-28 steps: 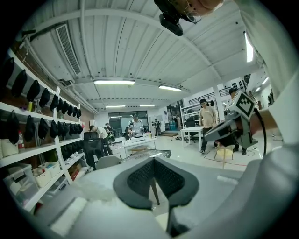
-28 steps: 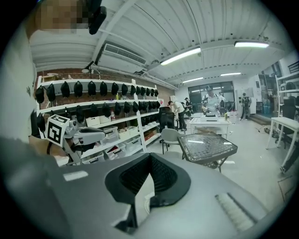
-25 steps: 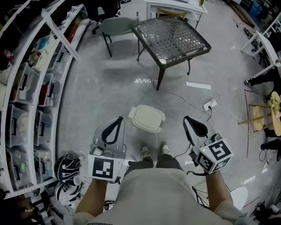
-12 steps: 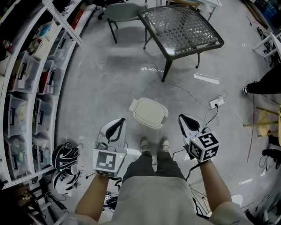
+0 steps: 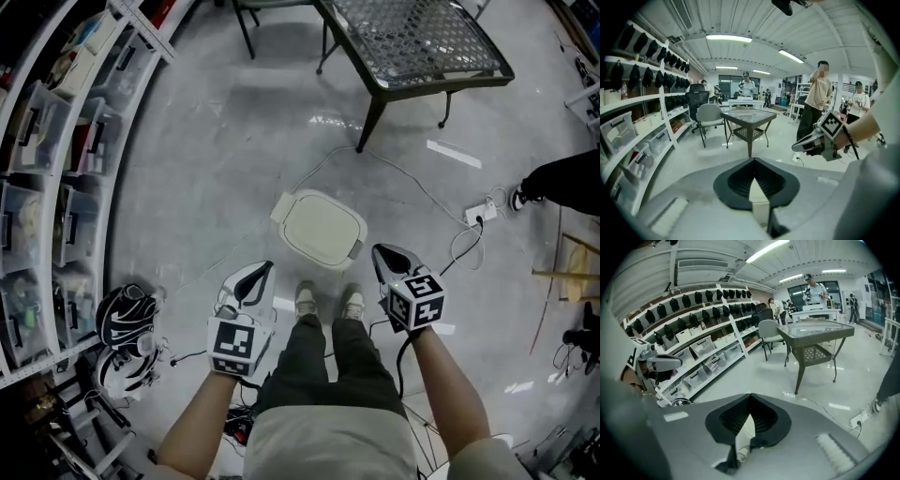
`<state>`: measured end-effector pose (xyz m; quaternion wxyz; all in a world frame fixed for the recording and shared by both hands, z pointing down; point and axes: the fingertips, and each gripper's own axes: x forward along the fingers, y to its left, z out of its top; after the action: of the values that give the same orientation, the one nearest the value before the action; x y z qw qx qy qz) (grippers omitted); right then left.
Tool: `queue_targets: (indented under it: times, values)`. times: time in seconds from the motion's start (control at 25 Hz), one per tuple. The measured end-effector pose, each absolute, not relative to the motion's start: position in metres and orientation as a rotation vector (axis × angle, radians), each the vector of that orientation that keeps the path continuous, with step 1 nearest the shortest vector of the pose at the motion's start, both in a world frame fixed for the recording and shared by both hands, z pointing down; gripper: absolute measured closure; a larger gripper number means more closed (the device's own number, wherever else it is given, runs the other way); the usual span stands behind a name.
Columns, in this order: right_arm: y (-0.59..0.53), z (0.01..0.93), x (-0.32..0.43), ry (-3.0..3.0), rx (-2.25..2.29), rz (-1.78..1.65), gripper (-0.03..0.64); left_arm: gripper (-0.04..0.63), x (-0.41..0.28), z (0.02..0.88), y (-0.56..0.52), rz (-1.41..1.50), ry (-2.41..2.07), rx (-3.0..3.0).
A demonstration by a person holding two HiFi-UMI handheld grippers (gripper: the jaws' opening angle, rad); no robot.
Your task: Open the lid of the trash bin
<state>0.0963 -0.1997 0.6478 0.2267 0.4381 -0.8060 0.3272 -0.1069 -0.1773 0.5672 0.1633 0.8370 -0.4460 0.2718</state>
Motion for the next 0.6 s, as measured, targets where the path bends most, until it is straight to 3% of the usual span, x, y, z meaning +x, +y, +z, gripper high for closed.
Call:
queue_targets:
  times: [0.6]
  values:
    - [-0.174, 0.896, 0.103, -1.978, 1.084, 1.079, 0.614, 0.594, -0.116, 0.769, -0.165, 0.879, -1.191, 2.227]
